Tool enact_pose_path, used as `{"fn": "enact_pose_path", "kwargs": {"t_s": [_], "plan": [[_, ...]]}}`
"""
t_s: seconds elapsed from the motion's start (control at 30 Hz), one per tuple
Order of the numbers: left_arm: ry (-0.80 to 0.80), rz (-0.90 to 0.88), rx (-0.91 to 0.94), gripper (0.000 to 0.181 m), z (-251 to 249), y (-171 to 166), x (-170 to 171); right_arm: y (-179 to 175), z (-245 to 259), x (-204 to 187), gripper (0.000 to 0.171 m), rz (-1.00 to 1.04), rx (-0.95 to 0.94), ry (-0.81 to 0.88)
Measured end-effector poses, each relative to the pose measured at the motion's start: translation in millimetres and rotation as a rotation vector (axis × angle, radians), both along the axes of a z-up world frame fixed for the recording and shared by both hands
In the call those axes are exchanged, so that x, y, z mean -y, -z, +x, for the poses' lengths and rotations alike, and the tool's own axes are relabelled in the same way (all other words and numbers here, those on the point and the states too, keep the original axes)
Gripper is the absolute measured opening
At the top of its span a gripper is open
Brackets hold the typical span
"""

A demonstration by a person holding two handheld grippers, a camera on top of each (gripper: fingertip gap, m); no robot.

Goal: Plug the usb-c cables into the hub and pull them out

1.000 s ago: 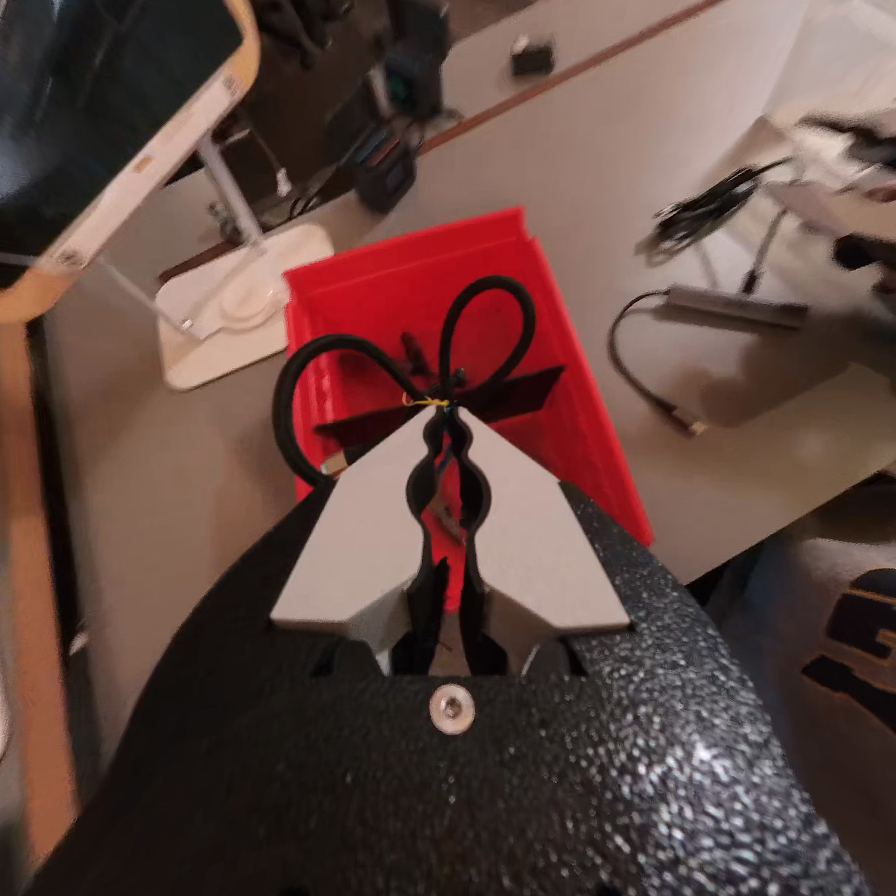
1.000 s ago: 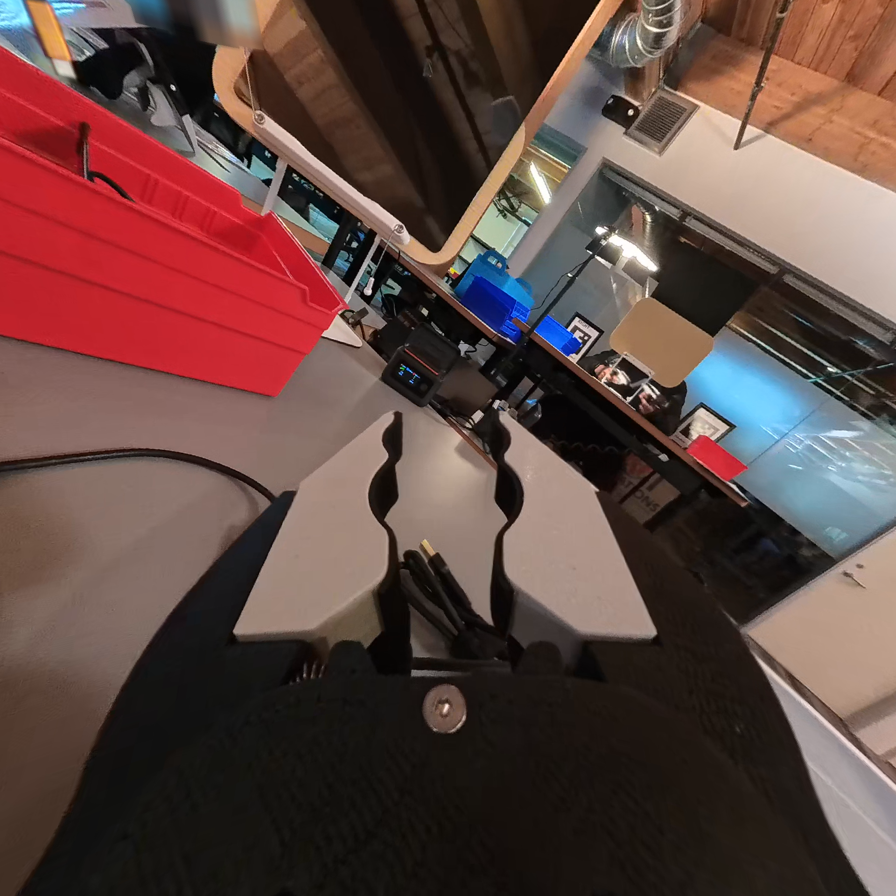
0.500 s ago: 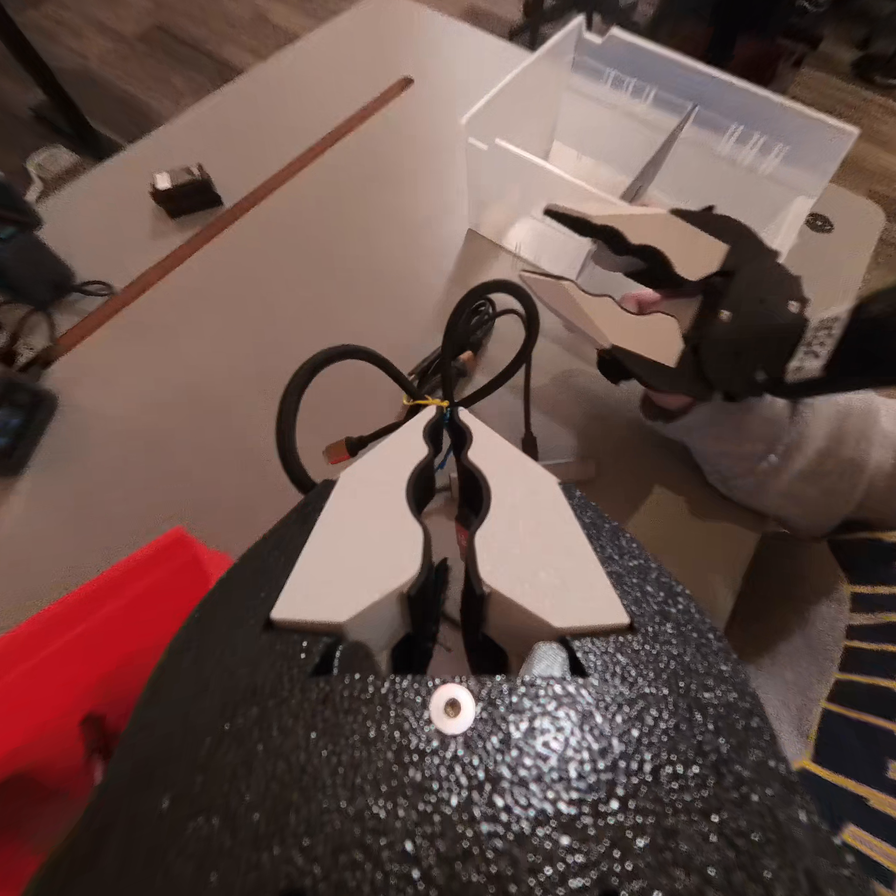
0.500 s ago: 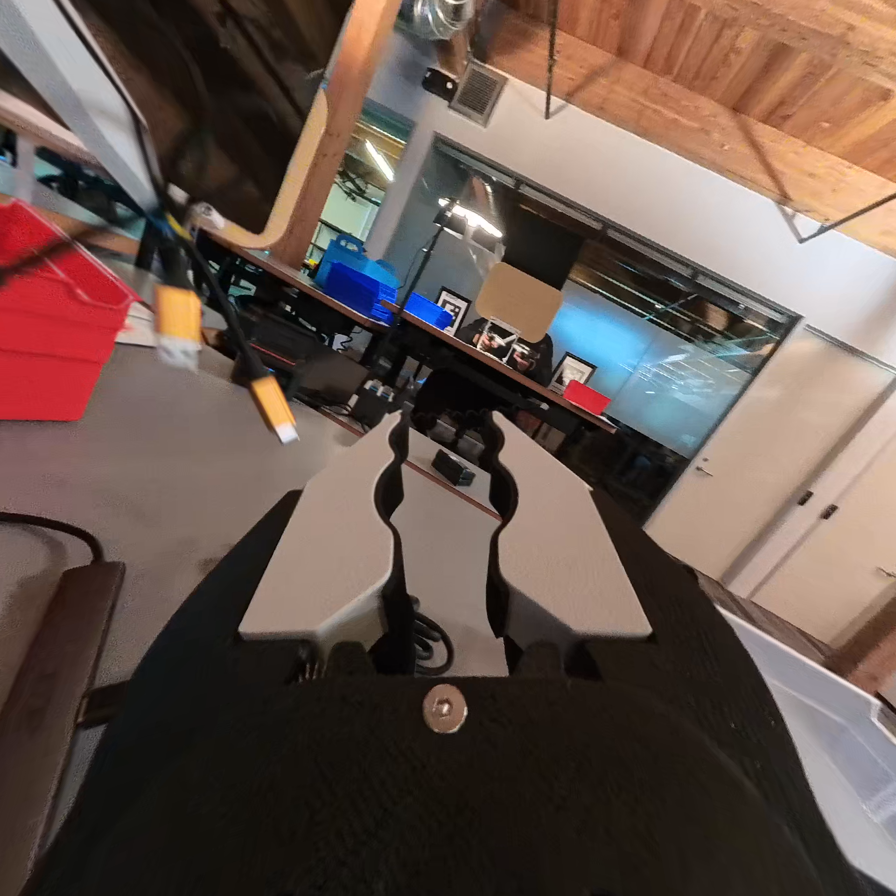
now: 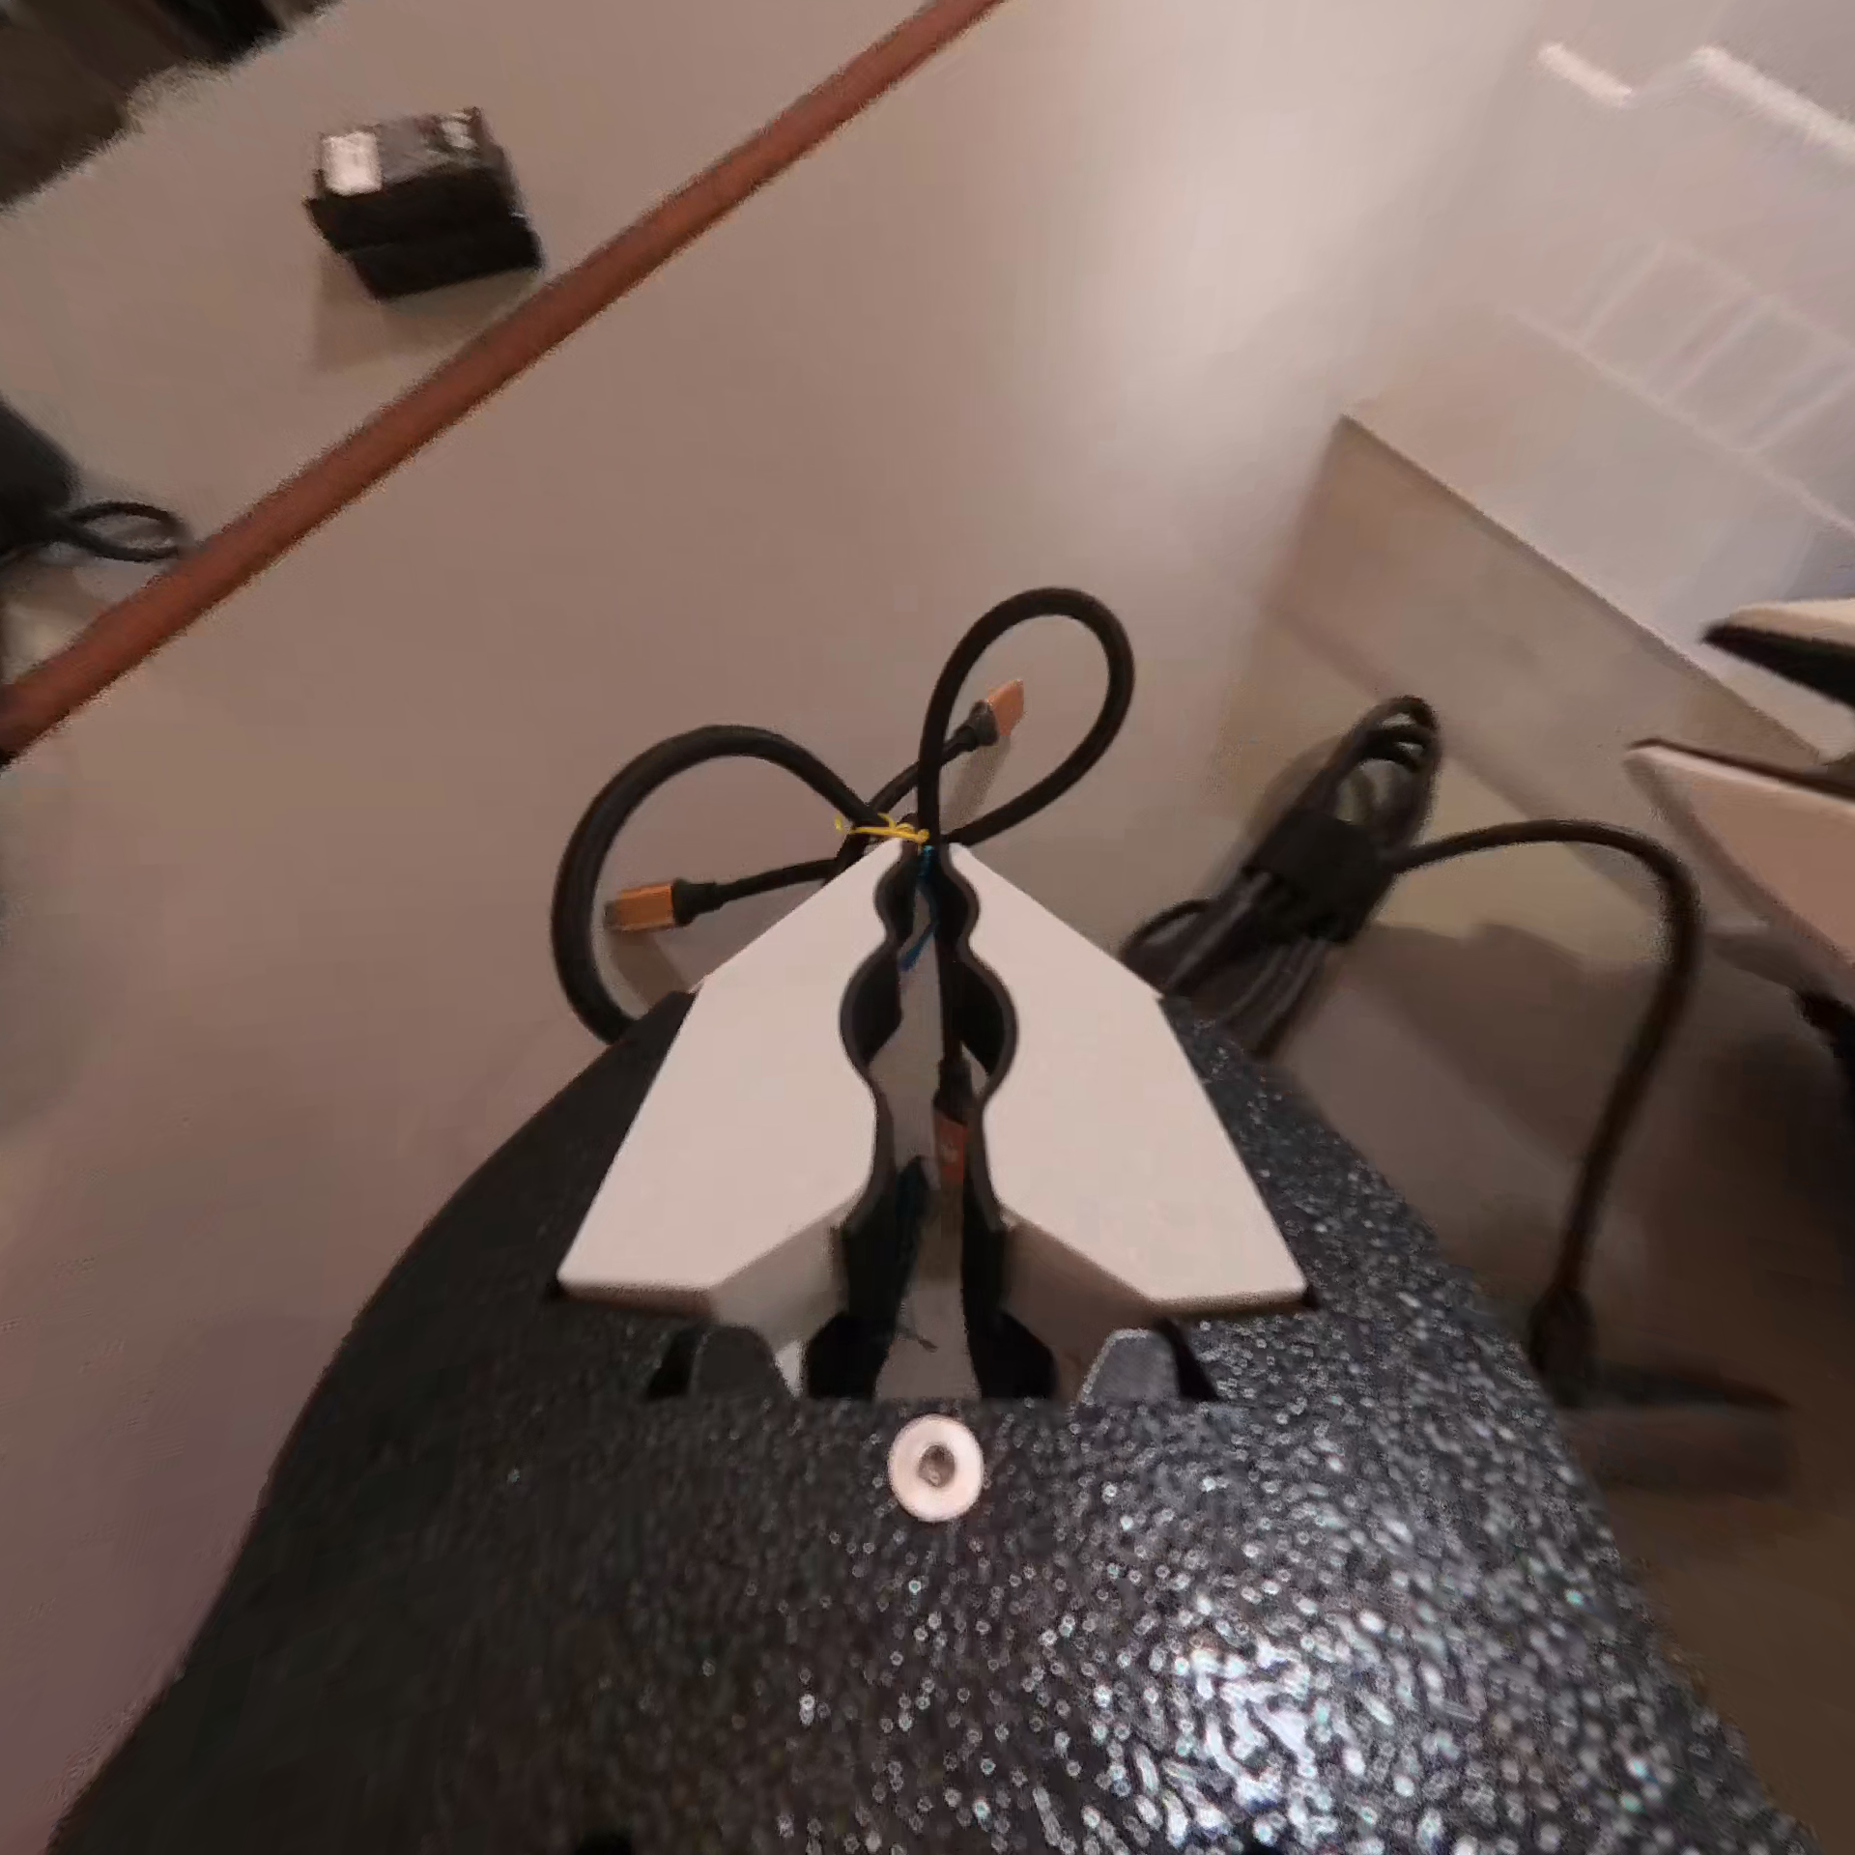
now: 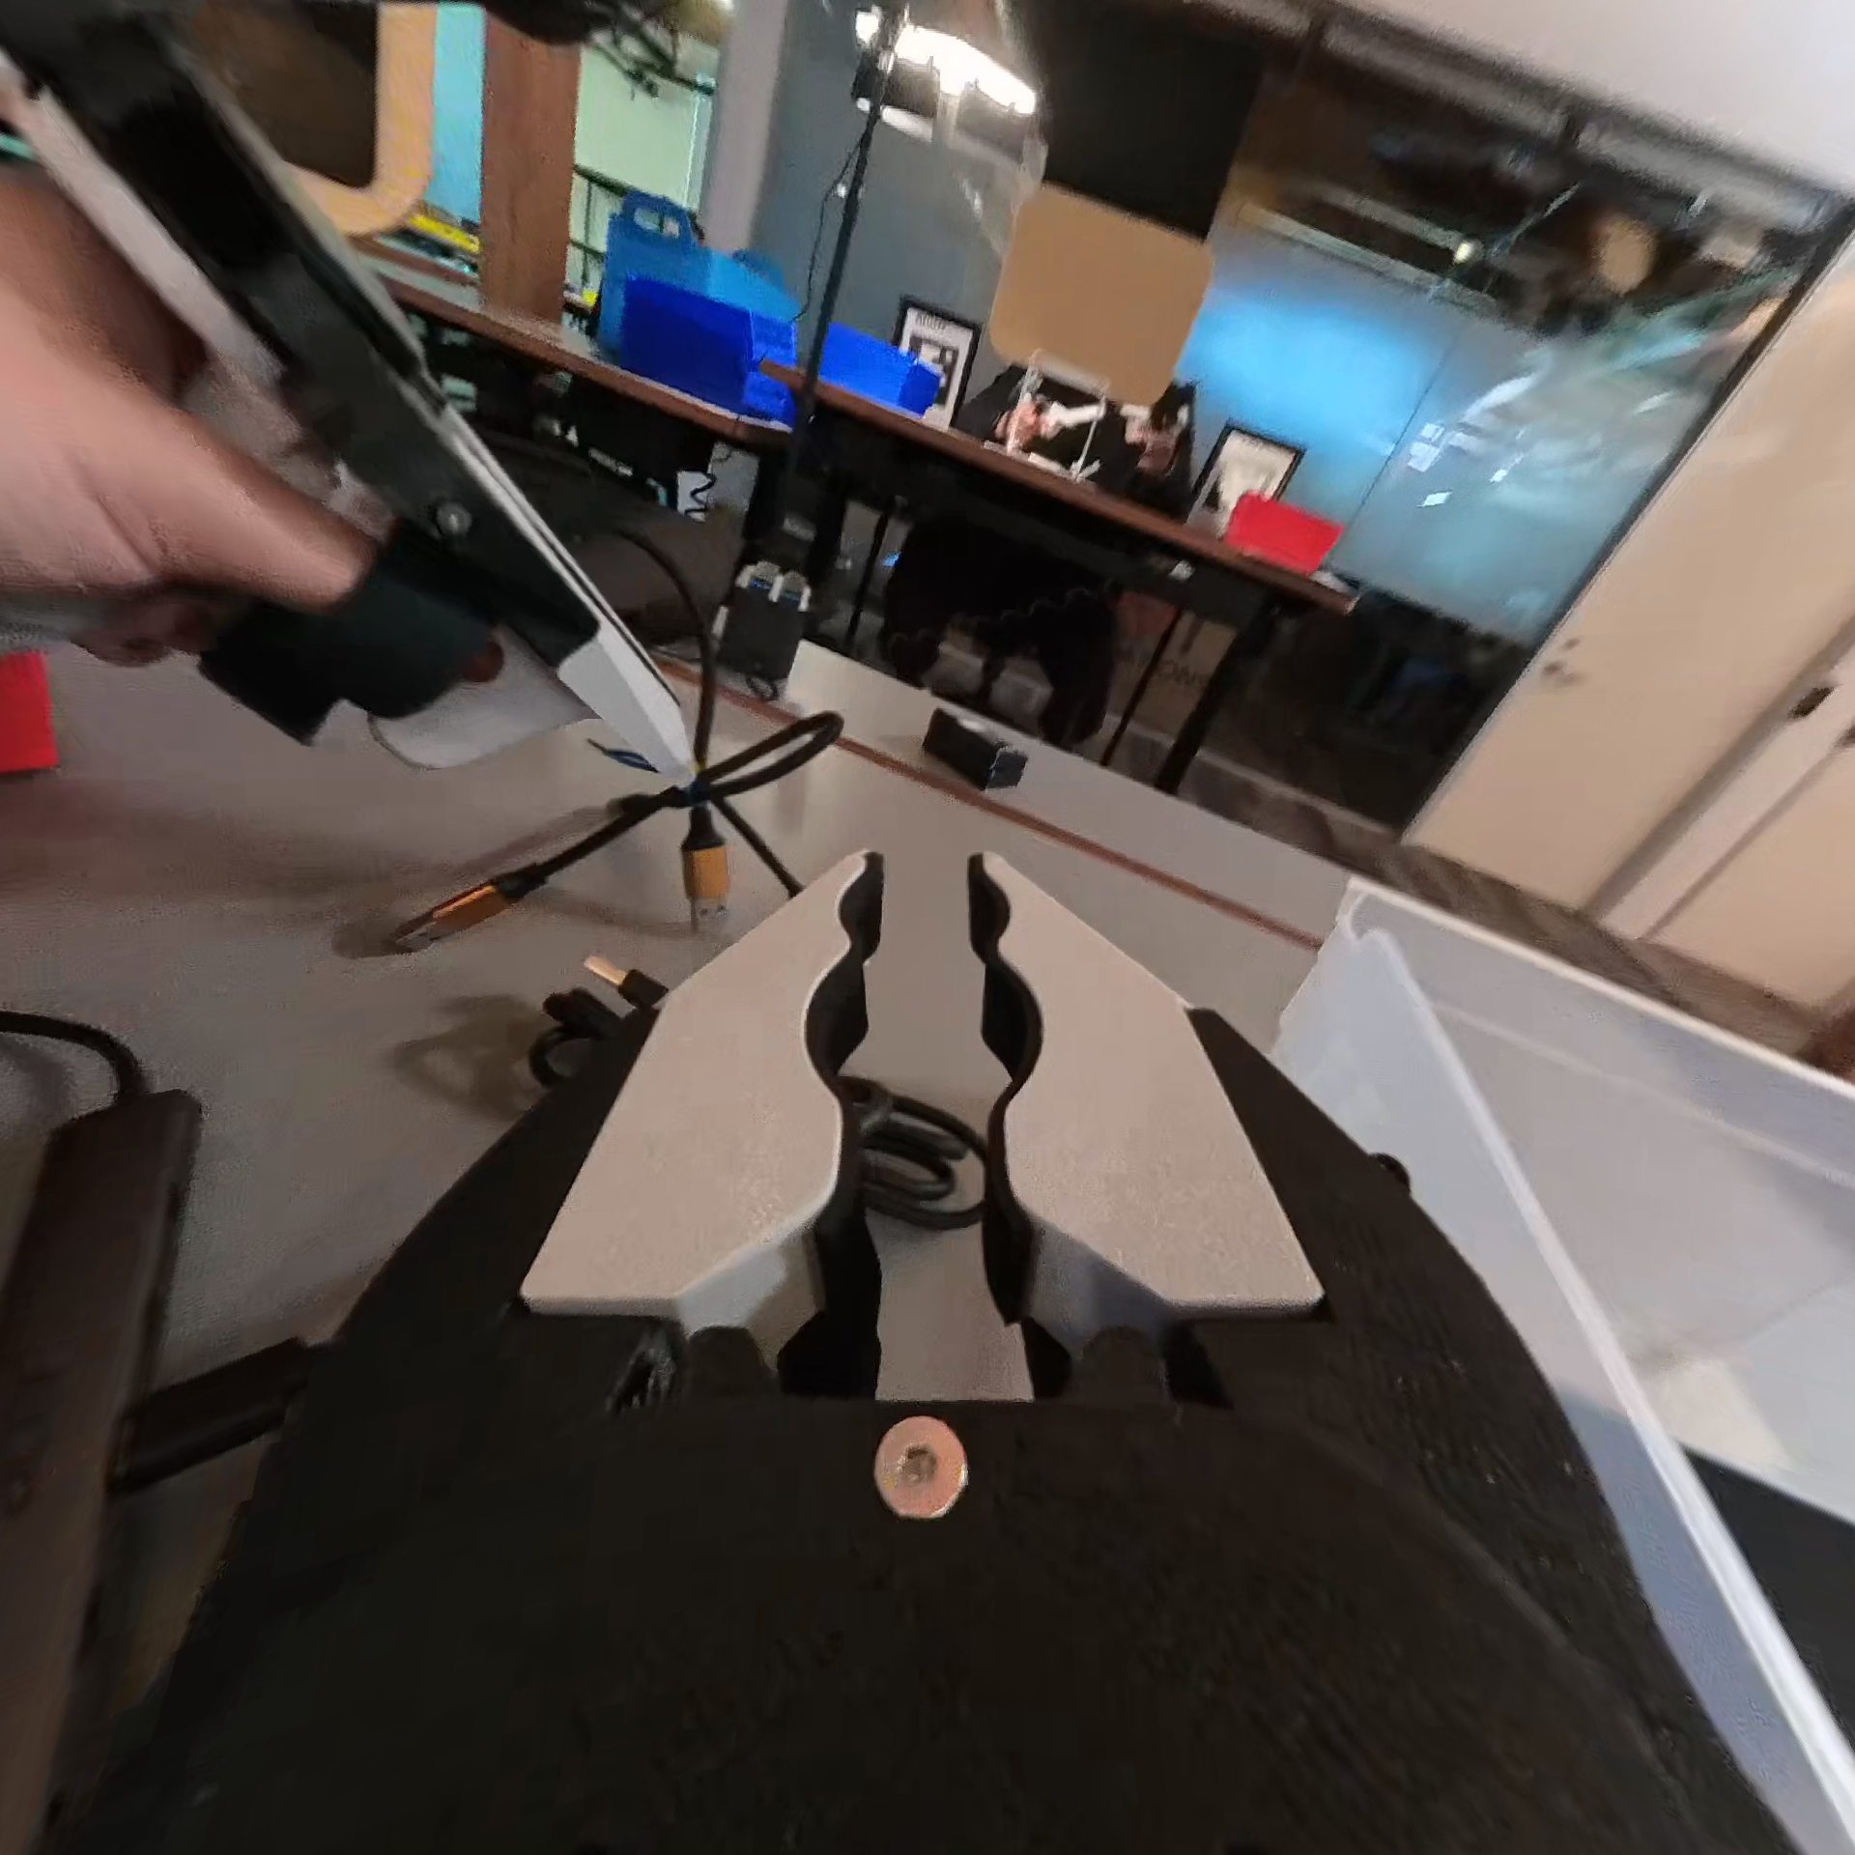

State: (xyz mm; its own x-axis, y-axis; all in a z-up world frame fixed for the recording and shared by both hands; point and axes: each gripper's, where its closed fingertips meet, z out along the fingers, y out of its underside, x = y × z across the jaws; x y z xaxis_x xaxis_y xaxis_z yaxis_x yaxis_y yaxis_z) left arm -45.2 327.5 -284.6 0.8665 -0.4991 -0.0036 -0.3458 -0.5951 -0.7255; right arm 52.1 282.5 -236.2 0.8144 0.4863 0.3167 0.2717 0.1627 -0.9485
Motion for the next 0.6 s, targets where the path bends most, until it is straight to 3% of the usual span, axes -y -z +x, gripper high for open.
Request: {"fn": "enact_pose_path", "kwargs": {"t_s": [0.03, 0.17, 0.2, 0.33, 0.4, 0.47, 0.5, 0.6], "plan": [[-0.02, 0.044, -0.02, 0.001, -2, 0, -2, 1, 2, -1, 0.016, -0.012, -0.004, 0.006], [-0.03, 0.215, -0.069, 0.048, -3, -13, 8, 1, 3, -2, 0.015, -0.02, -0.013, 0.004], [-0.037, 0.281, -0.078, 0.052, -4, -22, 12, 2, 2, -3, 0.015, -0.019, -0.004, 0.004], [-0.018, 0.501, -0.06, 0.041, -5, -52, 48, 4, -3, -2, 0.015, -0.013, 0.012, -0.014], [-0.033, 0.586, -0.104, 0.043, -14, -57, 65, 3, -3, -1, 0.014, -0.01, 0.006, -0.017], [-0.212, 0.776, -0.182, 0.108, -45, -75, 73, 3, -4, -1, 0.014, -0.008, 0.005, -0.018], [-0.251, 0.857, -0.201, 0.12, -53, -81, 79, 3, -4, -1, 0.013, -0.003, 0.009, -0.017], [-0.202, 0.933, -0.196, 0.112, -48, -74, 95, 4, -5, -1, 0.011, 0.034, 0.034, -0.013]]}}
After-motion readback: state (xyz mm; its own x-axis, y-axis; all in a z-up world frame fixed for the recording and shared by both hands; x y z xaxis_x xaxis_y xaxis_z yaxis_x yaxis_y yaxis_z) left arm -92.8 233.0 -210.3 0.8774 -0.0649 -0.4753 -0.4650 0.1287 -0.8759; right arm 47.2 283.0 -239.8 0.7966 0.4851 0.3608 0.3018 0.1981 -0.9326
